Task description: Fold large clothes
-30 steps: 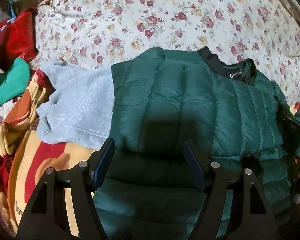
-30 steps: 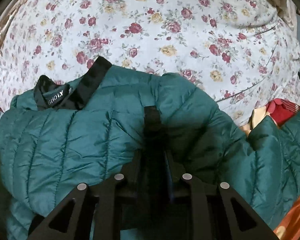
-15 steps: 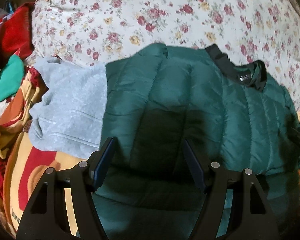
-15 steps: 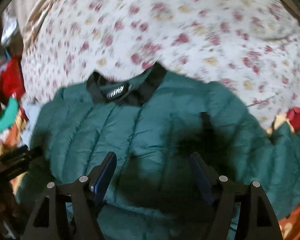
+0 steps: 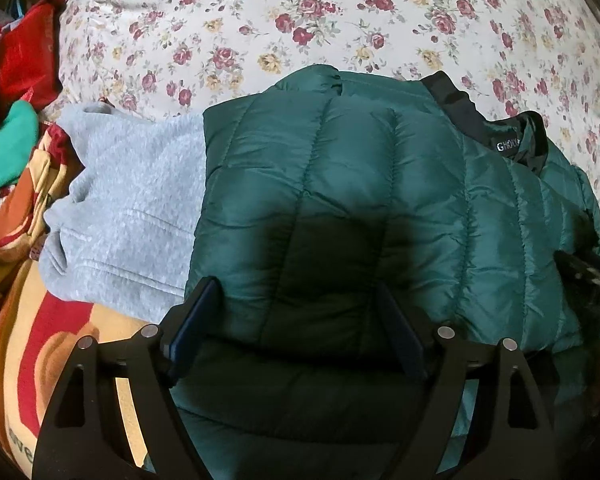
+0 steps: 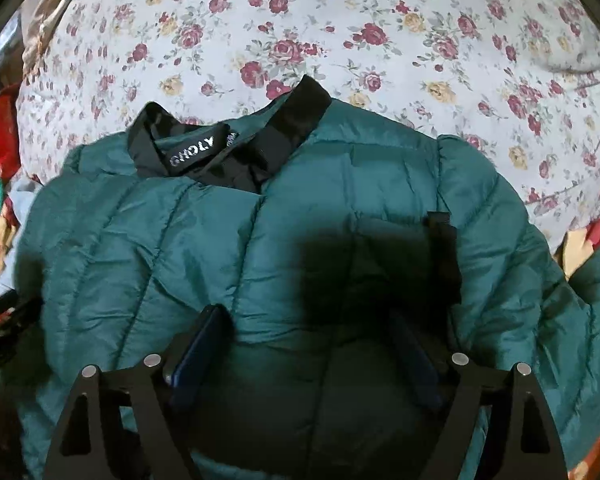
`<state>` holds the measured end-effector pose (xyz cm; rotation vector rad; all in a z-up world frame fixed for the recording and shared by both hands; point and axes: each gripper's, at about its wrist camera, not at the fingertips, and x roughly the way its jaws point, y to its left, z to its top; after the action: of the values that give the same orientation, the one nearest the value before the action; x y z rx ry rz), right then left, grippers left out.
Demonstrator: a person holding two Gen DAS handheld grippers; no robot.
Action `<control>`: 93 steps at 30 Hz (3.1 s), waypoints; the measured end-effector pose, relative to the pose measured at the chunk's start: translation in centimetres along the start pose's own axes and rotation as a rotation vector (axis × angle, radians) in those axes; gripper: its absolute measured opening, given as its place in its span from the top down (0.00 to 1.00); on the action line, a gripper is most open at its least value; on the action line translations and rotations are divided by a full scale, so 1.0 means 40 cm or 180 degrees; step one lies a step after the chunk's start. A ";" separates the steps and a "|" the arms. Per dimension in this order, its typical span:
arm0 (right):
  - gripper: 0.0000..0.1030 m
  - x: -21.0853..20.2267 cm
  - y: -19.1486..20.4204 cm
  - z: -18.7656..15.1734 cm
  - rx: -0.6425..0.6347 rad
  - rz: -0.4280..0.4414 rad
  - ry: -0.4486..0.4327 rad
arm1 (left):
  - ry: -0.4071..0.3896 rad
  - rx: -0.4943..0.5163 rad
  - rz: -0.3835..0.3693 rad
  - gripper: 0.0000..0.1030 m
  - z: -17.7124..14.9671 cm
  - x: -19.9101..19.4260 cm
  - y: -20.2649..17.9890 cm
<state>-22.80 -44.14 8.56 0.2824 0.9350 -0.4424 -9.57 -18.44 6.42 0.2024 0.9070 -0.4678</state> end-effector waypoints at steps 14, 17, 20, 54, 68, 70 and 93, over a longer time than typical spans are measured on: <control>0.15 -0.006 -0.047 -0.083 0.0150 0.0062 -0.0038 | -0.0036 -0.0055 0.0037 0.10 -0.011 0.014 0.003; 0.10 0.006 -0.033 -0.084 0.0062 0.0003 -0.0045 | -0.0026 -0.0084 0.0020 0.09 -0.010 0.016 0.006; 0.10 0.011 -0.034 -0.087 0.0068 0.0012 -0.0057 | -0.0043 -0.0076 0.0031 0.09 -0.011 0.013 0.004; 0.09 -0.289 0.008 -0.160 0.0207 0.0019 -0.0277 | -0.0519 0.0216 -0.0278 0.09 -0.097 -0.293 -0.123; 0.09 -0.326 -0.036 -0.176 0.0215 -0.0076 -0.0306 | -0.0499 0.0293 -0.0327 0.09 -0.137 -0.325 -0.188; 0.09 -0.325 -0.042 -0.179 0.0213 -0.0076 -0.0295 | -0.0484 0.0292 -0.0327 0.09 -0.140 -0.322 -0.194; 0.09 -0.299 -0.175 -0.195 0.0356 -0.0225 -0.0212 | -0.0330 0.0286 -0.0341 0.09 -0.124 -0.271 -0.253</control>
<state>-37.86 -44.10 13.68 0.3351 0.8584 -0.5670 -23.56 -22.25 12.30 0.2101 0.7987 -0.6138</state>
